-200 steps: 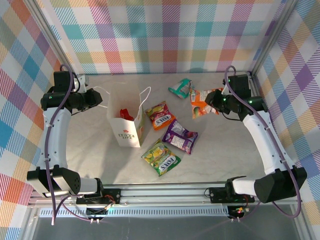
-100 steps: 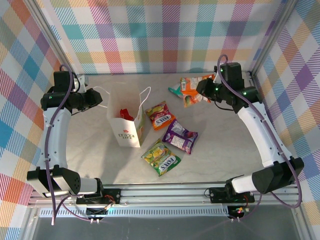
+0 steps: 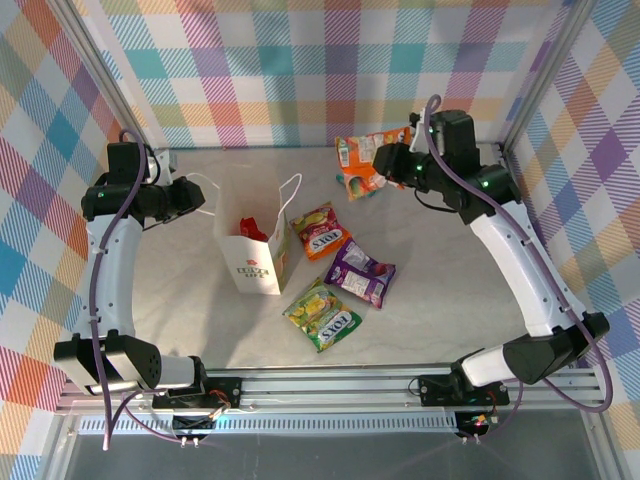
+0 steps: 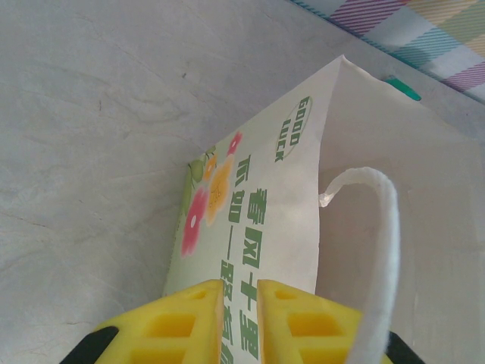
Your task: Place the snacks into the paper bag
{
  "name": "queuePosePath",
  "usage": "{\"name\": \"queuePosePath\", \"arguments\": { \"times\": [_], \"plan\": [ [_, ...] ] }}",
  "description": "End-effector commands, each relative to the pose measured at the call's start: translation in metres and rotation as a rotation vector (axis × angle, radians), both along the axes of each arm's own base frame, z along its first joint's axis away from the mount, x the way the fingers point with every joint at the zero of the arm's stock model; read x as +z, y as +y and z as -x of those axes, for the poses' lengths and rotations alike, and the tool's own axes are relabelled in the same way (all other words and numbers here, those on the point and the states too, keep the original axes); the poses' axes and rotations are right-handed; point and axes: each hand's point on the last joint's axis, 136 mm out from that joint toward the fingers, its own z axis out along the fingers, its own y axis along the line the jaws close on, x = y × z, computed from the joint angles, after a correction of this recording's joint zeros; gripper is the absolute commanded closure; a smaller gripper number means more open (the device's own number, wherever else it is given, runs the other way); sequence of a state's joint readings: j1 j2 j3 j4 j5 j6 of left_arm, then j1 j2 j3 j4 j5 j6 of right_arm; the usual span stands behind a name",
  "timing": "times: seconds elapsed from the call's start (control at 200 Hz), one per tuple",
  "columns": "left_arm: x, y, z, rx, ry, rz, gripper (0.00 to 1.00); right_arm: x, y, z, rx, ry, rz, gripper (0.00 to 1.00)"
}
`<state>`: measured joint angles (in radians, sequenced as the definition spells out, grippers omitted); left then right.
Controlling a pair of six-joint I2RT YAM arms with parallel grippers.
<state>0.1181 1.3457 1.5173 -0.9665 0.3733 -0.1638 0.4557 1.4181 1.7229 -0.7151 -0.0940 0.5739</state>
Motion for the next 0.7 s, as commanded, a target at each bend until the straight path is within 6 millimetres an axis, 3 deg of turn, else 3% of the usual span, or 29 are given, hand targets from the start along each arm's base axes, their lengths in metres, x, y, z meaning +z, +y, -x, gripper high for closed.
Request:
{"name": "queuePosePath", "arguments": {
  "times": [0.0, 0.405, 0.695],
  "plan": [
    [0.005, -0.004, -0.002, -0.013, -0.014, 0.003, 0.81, 0.04, 0.019, 0.002, 0.067, -0.132, -0.047, 0.74],
    [0.006, -0.006, 0.002, -0.031, -0.005, 0.003, 0.81, 0.074, 0.082, 0.032, 0.316, -0.282, -0.047, 0.74],
    [0.003, -0.006, 0.006, -0.035, -0.006, 0.0, 0.8, 0.093, 0.111, 0.05, 0.424, -0.338, -0.061, 0.74]
  ]
}}
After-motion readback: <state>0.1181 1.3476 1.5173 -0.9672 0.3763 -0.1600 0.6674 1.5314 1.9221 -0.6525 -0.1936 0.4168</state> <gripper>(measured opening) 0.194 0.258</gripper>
